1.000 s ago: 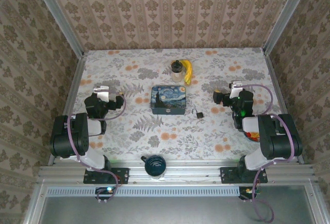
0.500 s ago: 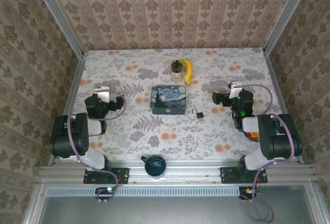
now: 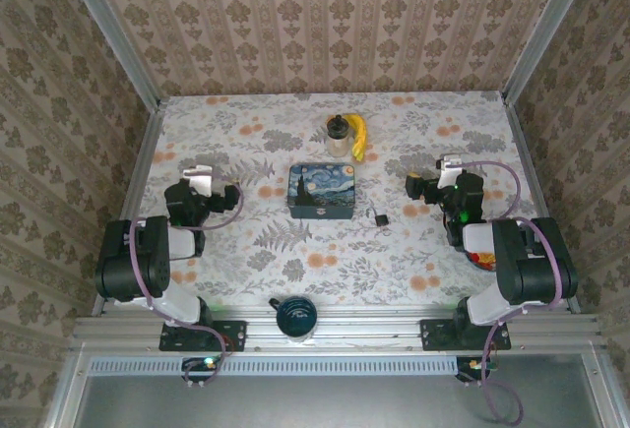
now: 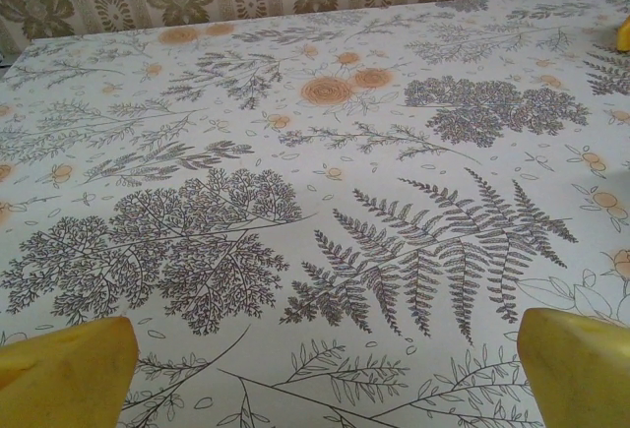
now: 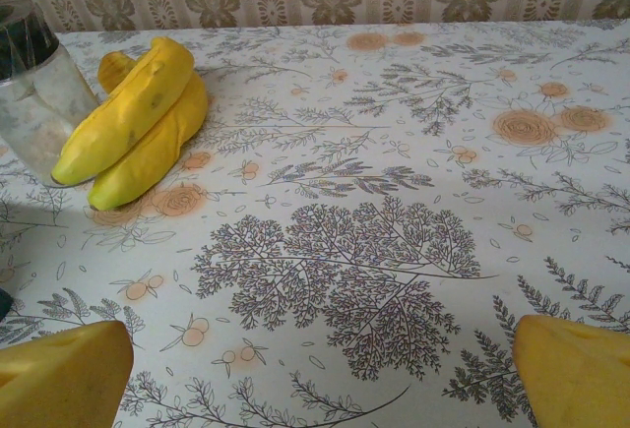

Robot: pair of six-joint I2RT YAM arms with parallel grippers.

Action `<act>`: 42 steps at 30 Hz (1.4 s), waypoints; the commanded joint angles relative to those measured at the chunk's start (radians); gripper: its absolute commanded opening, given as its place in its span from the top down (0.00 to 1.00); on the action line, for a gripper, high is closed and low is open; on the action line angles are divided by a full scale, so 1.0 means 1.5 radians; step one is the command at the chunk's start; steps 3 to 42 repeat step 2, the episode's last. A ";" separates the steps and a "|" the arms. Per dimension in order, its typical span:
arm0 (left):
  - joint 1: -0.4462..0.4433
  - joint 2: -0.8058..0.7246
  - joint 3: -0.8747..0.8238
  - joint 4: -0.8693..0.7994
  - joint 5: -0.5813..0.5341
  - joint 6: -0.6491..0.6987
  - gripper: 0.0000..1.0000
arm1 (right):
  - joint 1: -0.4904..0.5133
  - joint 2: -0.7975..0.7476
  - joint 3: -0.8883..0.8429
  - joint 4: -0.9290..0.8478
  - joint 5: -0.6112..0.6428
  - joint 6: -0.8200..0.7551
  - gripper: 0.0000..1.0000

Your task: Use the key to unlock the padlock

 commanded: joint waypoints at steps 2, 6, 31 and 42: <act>-0.002 -0.006 0.007 0.001 -0.004 0.016 0.00 | -0.003 0.000 -0.001 -0.007 0.011 -0.007 0.00; -0.002 -0.006 0.007 0.001 -0.004 0.016 0.00 | -0.003 0.000 -0.001 -0.007 0.011 -0.007 0.00; -0.002 -0.006 0.007 0.001 -0.004 0.016 0.00 | -0.003 0.000 -0.001 -0.007 0.011 -0.007 0.00; -0.002 -0.006 0.007 0.001 -0.004 0.016 0.00 | -0.003 0.000 -0.001 -0.007 0.011 -0.007 0.00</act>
